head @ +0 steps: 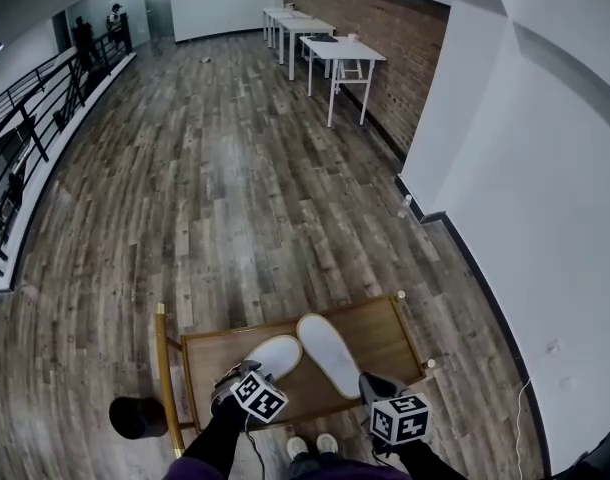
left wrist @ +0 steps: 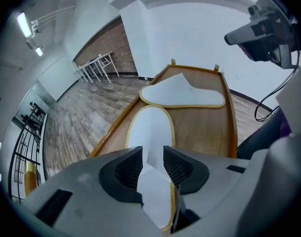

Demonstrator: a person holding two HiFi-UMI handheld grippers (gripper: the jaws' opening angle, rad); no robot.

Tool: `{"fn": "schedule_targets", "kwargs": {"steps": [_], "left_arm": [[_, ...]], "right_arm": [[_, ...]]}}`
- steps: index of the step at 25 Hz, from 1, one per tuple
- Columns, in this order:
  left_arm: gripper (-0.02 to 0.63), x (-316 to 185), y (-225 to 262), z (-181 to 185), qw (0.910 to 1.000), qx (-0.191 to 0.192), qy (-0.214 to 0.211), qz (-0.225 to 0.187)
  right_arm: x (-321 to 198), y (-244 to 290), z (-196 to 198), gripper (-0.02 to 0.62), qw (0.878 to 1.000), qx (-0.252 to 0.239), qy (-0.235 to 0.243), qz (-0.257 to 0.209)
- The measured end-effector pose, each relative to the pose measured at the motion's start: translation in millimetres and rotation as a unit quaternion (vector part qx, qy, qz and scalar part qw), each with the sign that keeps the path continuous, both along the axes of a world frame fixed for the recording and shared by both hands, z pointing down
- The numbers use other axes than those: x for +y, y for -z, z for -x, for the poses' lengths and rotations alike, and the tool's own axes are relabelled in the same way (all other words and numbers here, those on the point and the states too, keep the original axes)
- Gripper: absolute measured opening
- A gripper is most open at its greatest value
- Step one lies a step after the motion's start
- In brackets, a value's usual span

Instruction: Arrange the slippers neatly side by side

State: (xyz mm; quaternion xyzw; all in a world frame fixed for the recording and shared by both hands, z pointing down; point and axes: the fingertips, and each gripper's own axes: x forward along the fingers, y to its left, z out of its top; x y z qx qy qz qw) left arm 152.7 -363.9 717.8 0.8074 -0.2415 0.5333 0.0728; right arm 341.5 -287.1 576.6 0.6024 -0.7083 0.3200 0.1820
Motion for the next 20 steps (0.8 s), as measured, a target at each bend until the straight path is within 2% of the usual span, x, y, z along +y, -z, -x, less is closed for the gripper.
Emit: {"fn": "schedule_targets", "kwargs": {"steps": [8,9,11,13,16,18,20], "left_arm": [[0.121,-3,-22,4,0.9983,-0.05,-0.002,0.029],[0.119,-2,-23,5,0.9979,-0.055,0.006,0.032],[0.031,-1,-24,7,0.9964,-0.06,0.035,0.048],[0.017,1,-23,6,0.9926,-0.041,0.082,0.08],[0.014,-1,-16,1,0.9769,0.02,0.171,0.127],[0.012,-5,-12,2,0.9596,0.057,0.231,0.15],[0.012,-9,-6,7,0.9375,0.086,0.291,0.17]], "right_arm": [[-5,-9,-2,-0.002,1.0,0.004,-0.002,0.015],[-5,-9,-2,-0.002,1.0,0.004,-0.002,0.016],[-5,-10,-3,-0.002,1.0,0.005,-0.004,0.017],[-5,-10,-3,-0.002,1.0,0.005,-0.004,0.018],[-5,-11,0,-0.002,1.0,0.004,-0.002,0.019],[-6,-10,2,-0.002,1.0,0.003,0.001,0.018],[-8,-9,4,-0.002,1.0,0.003,0.003,0.016]]}}
